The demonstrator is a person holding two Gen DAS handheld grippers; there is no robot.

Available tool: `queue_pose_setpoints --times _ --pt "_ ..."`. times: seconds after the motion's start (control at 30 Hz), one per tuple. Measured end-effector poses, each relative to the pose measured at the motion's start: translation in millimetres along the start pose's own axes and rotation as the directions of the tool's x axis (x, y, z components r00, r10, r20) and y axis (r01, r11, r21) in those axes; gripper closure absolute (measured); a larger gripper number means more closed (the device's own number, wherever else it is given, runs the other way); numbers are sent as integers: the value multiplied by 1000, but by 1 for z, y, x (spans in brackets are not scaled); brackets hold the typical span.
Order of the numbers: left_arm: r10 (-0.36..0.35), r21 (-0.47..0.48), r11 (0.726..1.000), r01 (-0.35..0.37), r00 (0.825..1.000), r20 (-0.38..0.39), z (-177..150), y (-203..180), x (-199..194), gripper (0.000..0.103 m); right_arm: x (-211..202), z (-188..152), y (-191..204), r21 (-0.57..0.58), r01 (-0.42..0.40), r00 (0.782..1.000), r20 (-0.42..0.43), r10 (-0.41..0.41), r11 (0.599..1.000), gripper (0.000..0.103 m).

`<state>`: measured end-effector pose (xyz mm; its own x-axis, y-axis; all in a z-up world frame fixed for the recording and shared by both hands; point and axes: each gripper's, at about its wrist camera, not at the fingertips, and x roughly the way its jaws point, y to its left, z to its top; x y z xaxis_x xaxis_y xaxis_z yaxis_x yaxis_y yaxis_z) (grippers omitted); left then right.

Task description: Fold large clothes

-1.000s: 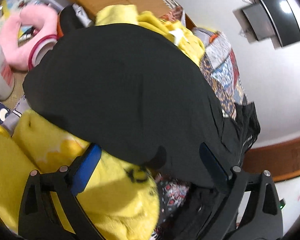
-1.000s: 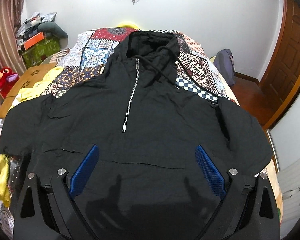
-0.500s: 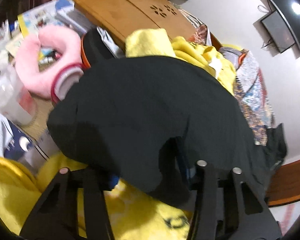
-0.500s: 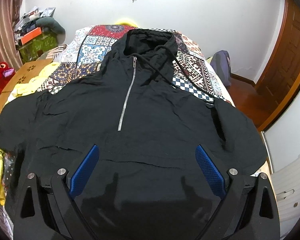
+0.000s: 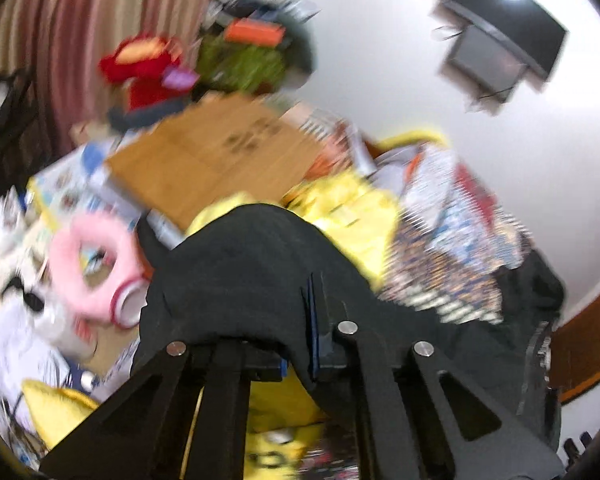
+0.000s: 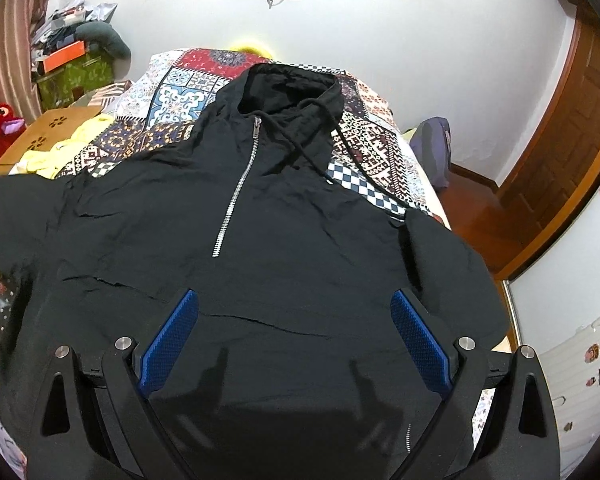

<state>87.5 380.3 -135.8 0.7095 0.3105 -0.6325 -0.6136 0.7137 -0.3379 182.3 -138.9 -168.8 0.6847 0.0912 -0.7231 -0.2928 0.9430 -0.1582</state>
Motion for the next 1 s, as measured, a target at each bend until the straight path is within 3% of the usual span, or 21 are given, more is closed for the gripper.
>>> queue_pose_setpoints --times 0.2,0.37,0.47,0.6,0.8,1.0 --pt "-165 158 976 148 981 99 31 -100 -42 99 -5 -1 -10 26 -22 1000 18 21 999 7" --pt "-311 285 916 281 948 63 27 -187 -56 99 -10 -2 -23 39 -16 999 40 15 999 7" --pt "-361 346 877 334 933 13 11 -233 -54 100 -12 -4 -35 58 -22 999 47 19 998 7" --pt "-381 411 831 374 922 -69 -17 -278 -42 100 -12 -6 -47 88 -29 999 42 25 996 7" --pt "-401 453 766 456 890 -217 -74 -321 -27 100 -12 -11 -60 109 -31 999 39 27 994 7" --pt "-354 484 707 516 850 -389 -143 -356 -9 100 -10 -18 -68 119 -24 999 23 21 993 7"
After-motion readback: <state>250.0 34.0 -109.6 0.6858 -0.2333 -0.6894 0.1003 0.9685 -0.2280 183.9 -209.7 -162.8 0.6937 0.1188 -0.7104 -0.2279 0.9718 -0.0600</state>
